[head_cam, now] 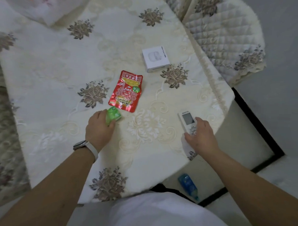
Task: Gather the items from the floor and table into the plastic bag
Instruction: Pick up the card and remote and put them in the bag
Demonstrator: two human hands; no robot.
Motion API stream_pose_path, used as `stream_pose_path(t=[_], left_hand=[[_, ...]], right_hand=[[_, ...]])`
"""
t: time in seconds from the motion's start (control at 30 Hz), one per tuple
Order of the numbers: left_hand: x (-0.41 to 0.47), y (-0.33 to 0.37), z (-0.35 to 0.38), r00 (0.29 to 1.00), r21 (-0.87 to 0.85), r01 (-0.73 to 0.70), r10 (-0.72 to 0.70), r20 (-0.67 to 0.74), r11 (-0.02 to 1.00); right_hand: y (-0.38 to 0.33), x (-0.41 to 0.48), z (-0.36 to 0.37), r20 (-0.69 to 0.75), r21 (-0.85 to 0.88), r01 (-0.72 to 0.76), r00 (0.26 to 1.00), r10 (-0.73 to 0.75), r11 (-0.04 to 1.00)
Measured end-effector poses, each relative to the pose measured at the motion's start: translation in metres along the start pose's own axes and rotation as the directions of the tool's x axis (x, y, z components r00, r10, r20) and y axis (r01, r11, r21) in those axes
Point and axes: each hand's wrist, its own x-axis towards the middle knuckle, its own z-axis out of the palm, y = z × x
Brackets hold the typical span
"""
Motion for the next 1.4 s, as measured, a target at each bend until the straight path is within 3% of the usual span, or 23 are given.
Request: stream_pose_path(t=[0.13, 0.27, 0.5, 0.73, 0.9, 1.07, 1.4], left_hand=[[0.006, -0.003, 0.002, 0.999, 0.004, 0.033, -0.033, -0.017, 0.999], [0.003, -0.004, 0.0, 0.998, -0.06, 0.055, -0.056, -0.019, 0.997], [-0.017, 0.01, -0.003, 0.988, -0.247, 0.142, -0.152, -0.019, 0.959], [-0.068, 0.026, -0.026, 0.926, -0.396, 0.322, -0.373, -0.057, 0.86], [-0.111, 0.018, -0.051, 0.871, -0.521, 0.341, -0.472, -0.139, 0.782], [-0.164, -0.01, -0.069, 0.778, -0.597, 0.369, -0.588, -0.22, 0.712], [-0.26, -0.115, -0.096, 0.62, -0.685, 0.342, -0.702, -0.349, 0.643]], right_hand=[[-0.006, 0.002, 0.0, 0.016, -0.048, -0.112, 0.993, 0.113, 0.993], [-0.018, 0.0, 0.004, 0.043, -0.059, -0.118, 0.992, 0.12, 0.991], [-0.031, 0.006, 0.005, 0.216, 0.056, -0.049, 0.976, 0.036, 0.997], [-0.065, 0.028, 0.008, 0.343, 0.057, 0.193, 0.917, -0.201, 0.979], [-0.115, 0.027, 0.022, 0.408, 0.095, 0.356, 0.838, -0.363, 0.929], [-0.17, -0.007, 0.04, 0.506, 0.165, 0.491, 0.702, -0.5, 0.856], [-0.264, -0.109, 0.099, 0.575, 0.163, 0.701, 0.504, -0.644, 0.694]])
